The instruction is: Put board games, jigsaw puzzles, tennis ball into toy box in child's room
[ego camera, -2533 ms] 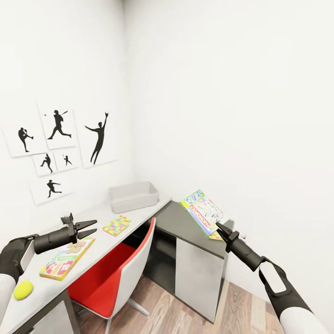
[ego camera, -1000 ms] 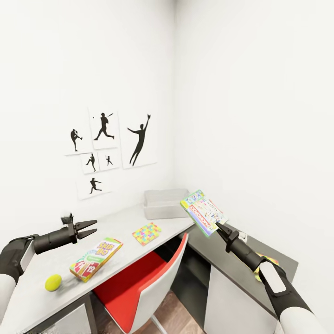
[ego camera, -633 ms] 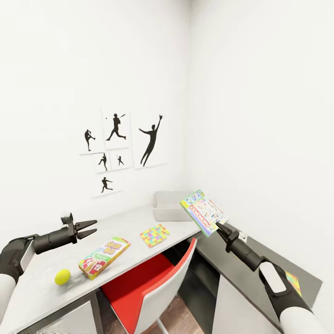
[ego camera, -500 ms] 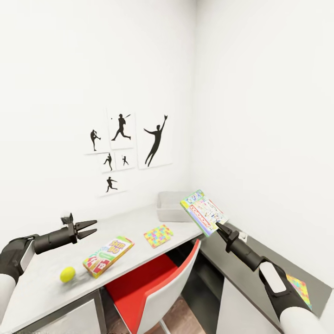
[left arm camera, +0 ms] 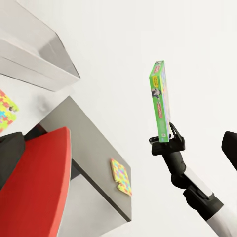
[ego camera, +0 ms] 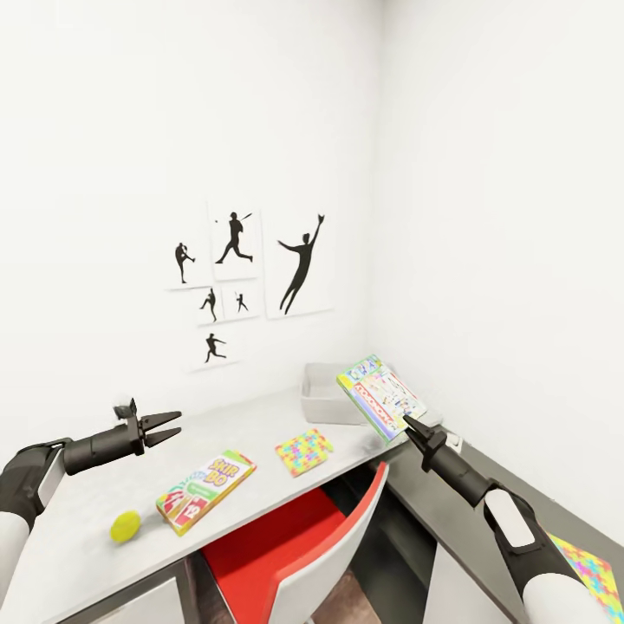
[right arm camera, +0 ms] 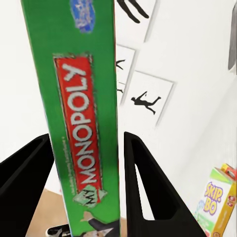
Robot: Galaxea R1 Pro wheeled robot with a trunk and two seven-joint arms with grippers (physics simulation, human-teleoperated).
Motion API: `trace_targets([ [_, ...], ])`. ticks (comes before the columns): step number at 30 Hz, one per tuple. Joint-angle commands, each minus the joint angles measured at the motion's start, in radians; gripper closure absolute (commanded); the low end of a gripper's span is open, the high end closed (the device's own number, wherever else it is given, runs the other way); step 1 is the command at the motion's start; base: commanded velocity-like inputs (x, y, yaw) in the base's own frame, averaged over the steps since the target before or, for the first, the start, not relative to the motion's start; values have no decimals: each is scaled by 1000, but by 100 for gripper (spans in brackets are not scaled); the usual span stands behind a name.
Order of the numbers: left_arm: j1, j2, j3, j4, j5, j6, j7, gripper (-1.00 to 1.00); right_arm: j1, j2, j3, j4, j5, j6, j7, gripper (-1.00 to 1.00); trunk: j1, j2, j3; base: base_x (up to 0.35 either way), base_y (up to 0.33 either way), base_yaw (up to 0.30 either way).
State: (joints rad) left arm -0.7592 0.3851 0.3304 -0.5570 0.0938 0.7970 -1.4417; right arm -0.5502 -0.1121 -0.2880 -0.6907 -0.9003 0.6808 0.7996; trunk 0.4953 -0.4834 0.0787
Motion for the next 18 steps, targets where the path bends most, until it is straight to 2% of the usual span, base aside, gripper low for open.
trace_targets([
  [1, 0, 0, 1, 0, 0, 10, -4, -100, -1, 0, -2, 0, -8, 8, 1, 100, 1, -1, 0, 207, -173, 2],
  [6, 0, 0, 1, 0, 0, 11, -4, -100, -1, 0, -2, 0, -8, 8, 1, 100, 1, -1, -1, 120, -96, -2],
  [13, 2, 0, 2, 0, 0, 11, -4, -100, -1, 0, -2, 0, -8, 8, 1, 100, 1, -1, -3, 21, -13, -54],
  [18, 5, 0, 2, 0, 0, 11, -2, -100, 0, 0, -2, 0, -7, 8, 1, 100, 1, -1, -4, 135, -2, -17],
])
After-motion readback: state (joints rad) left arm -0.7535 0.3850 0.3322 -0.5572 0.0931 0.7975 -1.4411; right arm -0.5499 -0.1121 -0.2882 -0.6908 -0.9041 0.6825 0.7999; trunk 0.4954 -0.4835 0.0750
